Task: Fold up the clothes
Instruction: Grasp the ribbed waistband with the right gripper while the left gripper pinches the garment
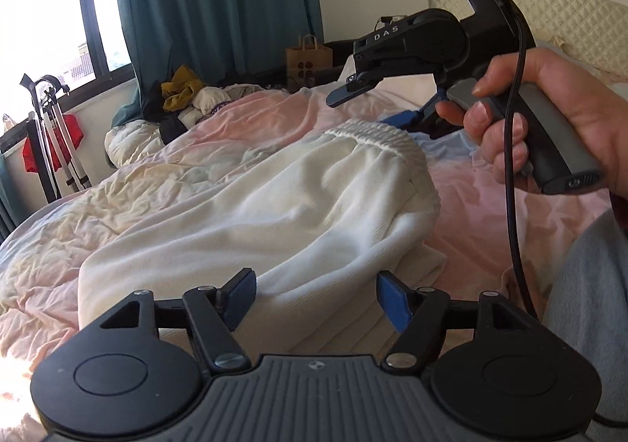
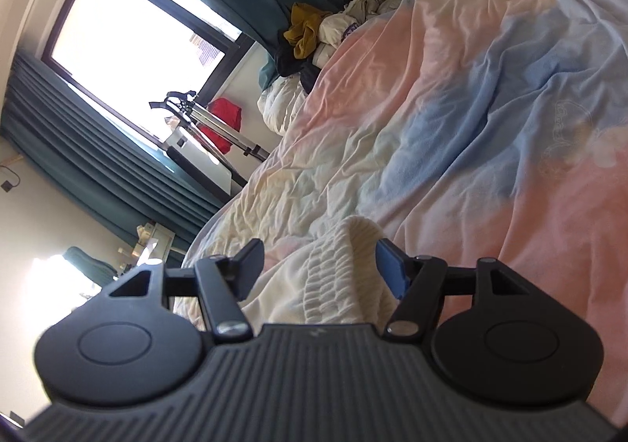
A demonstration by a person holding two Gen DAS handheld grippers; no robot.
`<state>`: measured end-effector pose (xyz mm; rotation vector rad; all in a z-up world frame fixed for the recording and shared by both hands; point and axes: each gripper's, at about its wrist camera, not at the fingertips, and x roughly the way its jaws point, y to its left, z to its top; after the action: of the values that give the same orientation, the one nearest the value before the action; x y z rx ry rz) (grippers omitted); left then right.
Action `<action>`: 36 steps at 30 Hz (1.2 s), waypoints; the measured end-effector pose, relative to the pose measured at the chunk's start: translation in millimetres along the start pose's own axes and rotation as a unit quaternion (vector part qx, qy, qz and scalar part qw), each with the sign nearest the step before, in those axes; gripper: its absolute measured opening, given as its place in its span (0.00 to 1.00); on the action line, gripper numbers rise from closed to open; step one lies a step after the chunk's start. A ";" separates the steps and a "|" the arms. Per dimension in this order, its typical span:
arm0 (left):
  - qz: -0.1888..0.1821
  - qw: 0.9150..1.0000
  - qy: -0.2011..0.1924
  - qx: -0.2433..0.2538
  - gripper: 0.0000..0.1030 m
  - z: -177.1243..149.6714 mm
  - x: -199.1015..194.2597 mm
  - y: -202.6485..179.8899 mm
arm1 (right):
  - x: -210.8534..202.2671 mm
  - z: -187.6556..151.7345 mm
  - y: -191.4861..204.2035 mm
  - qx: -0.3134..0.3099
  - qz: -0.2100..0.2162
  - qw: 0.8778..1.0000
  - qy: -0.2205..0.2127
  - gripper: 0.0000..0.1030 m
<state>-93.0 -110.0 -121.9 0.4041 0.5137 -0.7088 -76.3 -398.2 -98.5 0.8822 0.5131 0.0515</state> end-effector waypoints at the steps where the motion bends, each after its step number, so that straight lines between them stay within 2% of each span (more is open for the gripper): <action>1: -0.005 1.000 0.005 -0.002 0.63 -5.2 0.1 4.1 | 2.9 -0.4 2.2 -0.007 -0.001 1.000 0.006 0.57; 4: -0.008 1.000 0.007 -0.001 0.55 -18.0 0.2 9.6 | 15.6 -0.6 4.5 -0.012 0.004 1.000 0.029 0.52; 6: 0.001 1.000 0.002 0.007 0.48 -25.4 3.9 11.9 | 26.9 1.0 1.8 0.003 0.009 0.999 0.046 0.45; 7: 0.003 1.000 0.002 0.003 0.41 -28.5 6.7 15.3 | 33.1 1.5 1.5 0.005 0.009 0.999 0.052 0.41; 8: 0.005 1.000 0.002 -0.001 0.32 -31.5 9.4 18.6 | 38.2 2.0 2.2 0.003 0.002 0.999 0.053 0.31; 9: 0.006 1.000 0.002 -0.005 0.27 -34.4 12.1 21.9 | 42.5 2.6 3.5 -0.002 -0.006 0.999 0.052 0.23; 11: 0.000 1.000 -0.001 -0.024 0.14 -37.8 14.5 29.6 | 45.7 4.2 8.2 -0.008 -0.008 0.999 0.040 0.18; 13: -0.003 0.999 -0.021 -0.040 0.08 -37.7 11.2 33.4 | 45.9 5.9 14.1 -0.012 0.000 1.000 0.024 0.15; 16: -0.009 0.997 -0.046 -0.060 0.07 -34.3 4.0 37.8 | 45.8 8.8 23.7 -0.021 0.014 1.000 -0.003 0.14; 18: -0.015 0.995 -0.063 -0.074 0.07 -32.2 -0.9 40.1 | 41.8 14.6 36.6 -0.053 0.032 0.998 -0.030 0.14; 21: -0.021 0.993 -0.068 -0.089 0.07 -30.4 -2.0 40.5 | 40.5 23.0 45.4 -0.079 0.043 0.995 -0.049 0.14; 23: -0.027 0.993 -0.061 -0.100 0.07 -30.8 0.9 40.7 | 49.1 25.1 37.1 -0.078 0.021 0.996 -0.041 0.14; 25: -0.034 0.993 -0.040 -0.110 0.08 -32.0 9.2 42.5 | 63.2 22.7 19.7 -0.064 -0.018 0.998 -0.013 0.14; 27: -0.043 0.992 -0.035 -0.113 0.08 -33.3 16.0 43.1 | 78.3 17.7 3.0 -0.059 -0.064 0.996 0.025 0.14; 30: -0.041 0.993 -0.020 -0.105 0.08 -33.1 28.3 43.9 | 80.3 13.7 -8.0 -0.065 -0.067 0.995 0.036 0.14; 33: -0.047 0.991 -0.020 -0.123 0.11 -31.9 26.6 48.7 | 71.8 12.1 -3.3 -0.071 -0.057 0.995 0.029 0.16; 36: -0.048 0.990 -0.026 -0.131 0.21 -28.8 21.8 52.7 | 57.8 8.9 6.2 -0.084 -0.049 0.995 0.016 0.18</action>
<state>-50.9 -69.8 -148.1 0.1148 0.5707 -0.7327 -20.5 -386.2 -112.8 0.6922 0.5734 0.0188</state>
